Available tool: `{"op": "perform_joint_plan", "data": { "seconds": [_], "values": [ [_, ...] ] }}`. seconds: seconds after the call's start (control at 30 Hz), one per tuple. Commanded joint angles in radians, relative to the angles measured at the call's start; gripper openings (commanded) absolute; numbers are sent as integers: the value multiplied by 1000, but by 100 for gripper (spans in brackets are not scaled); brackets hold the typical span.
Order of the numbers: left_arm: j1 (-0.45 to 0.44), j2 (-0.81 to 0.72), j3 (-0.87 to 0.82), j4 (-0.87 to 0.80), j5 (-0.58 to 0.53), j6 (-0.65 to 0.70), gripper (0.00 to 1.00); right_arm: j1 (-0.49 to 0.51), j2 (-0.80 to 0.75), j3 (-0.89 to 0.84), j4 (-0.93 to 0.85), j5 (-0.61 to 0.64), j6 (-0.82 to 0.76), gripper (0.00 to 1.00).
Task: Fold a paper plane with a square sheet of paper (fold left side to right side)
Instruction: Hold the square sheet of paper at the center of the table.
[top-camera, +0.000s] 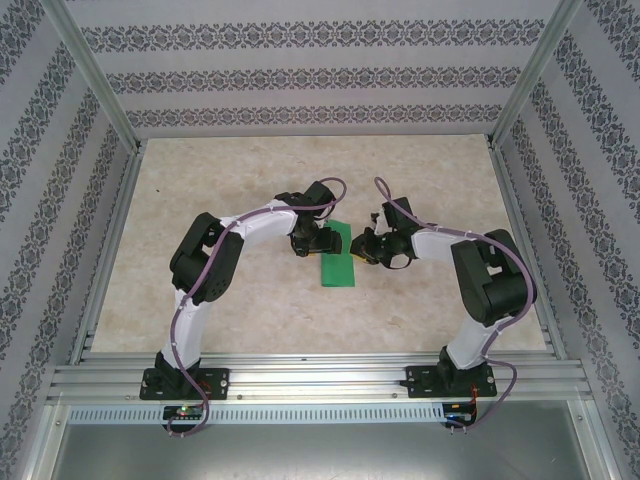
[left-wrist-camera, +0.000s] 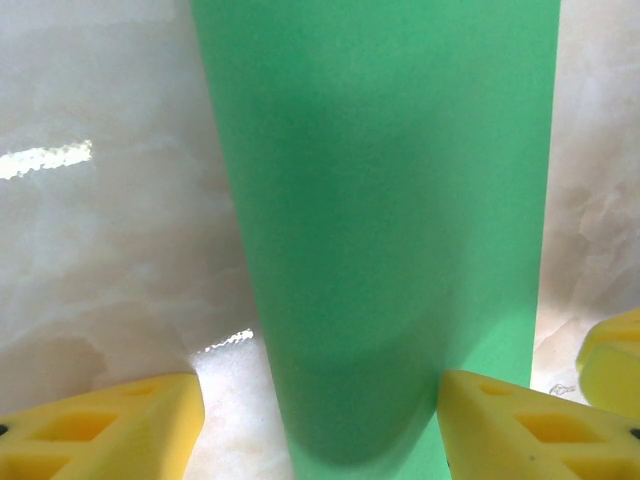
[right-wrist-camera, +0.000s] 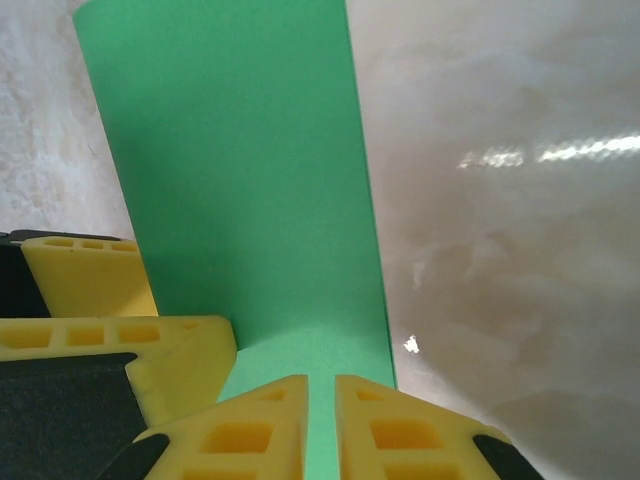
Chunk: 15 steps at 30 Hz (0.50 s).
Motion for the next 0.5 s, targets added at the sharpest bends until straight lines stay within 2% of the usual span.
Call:
{"op": "perform_joint_plan", "data": {
  "seconds": [0.0, 0.47],
  "values": [
    [-40, 106, -25, 78, 39, -6, 66, 15, 26, 36, 24, -10, 10, 15],
    [-40, 105, -26, 81, 40, -6, 66, 34, 92, 68, -76, 57, -33, 15]
  ]
}}
